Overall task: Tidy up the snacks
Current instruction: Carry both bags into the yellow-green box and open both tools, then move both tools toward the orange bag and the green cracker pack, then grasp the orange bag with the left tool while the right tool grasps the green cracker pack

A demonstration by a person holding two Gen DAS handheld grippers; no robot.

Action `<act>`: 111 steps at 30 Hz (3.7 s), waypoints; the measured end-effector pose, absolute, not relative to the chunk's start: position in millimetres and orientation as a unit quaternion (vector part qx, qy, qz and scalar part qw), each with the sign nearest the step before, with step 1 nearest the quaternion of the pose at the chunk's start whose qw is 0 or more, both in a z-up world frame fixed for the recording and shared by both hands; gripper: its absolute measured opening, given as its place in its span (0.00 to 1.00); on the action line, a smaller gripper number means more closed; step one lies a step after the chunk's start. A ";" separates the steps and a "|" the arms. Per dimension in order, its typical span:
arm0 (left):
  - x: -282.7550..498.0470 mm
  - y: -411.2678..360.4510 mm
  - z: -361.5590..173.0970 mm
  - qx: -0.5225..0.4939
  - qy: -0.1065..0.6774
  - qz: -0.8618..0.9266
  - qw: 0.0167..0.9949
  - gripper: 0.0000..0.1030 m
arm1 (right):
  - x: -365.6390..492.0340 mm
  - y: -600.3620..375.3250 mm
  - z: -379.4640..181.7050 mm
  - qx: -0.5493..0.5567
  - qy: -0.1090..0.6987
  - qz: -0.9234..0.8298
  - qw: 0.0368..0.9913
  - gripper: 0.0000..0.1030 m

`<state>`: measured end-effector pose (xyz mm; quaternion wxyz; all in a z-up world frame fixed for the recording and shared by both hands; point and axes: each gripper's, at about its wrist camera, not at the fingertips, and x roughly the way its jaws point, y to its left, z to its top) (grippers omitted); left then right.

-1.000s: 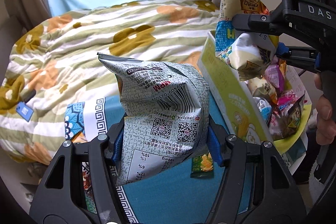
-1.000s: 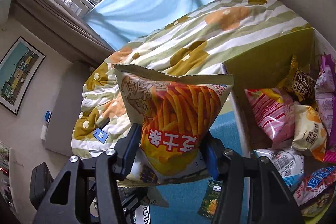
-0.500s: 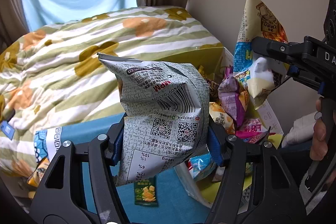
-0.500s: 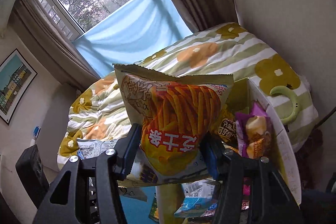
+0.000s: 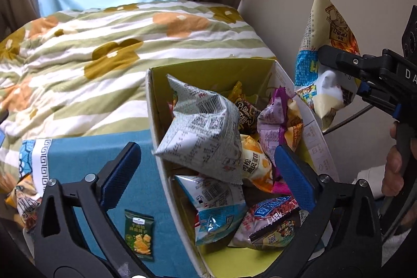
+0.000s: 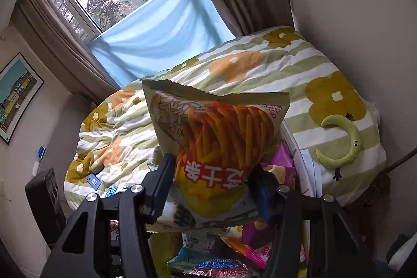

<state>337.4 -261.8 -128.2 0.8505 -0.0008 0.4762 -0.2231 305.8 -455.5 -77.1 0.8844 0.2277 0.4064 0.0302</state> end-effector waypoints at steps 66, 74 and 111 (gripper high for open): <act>295.7 148.5 -152.9 -0.086 0.523 -0.064 0.846 0.99 | 219.2 -191.9 -87.2 0.112 0.411 0.020 0.904 0.95; 341.4 155.1 -228.4 -0.119 0.583 -0.138 0.792 0.99 | 231.9 -141.7 -145.7 0.118 0.470 -0.027 0.874 0.95; 377.5 117.3 -278.1 -0.058 0.602 -0.198 0.771 0.62 | 247.5 -156.7 -280.0 0.114 0.537 -0.154 0.822 0.81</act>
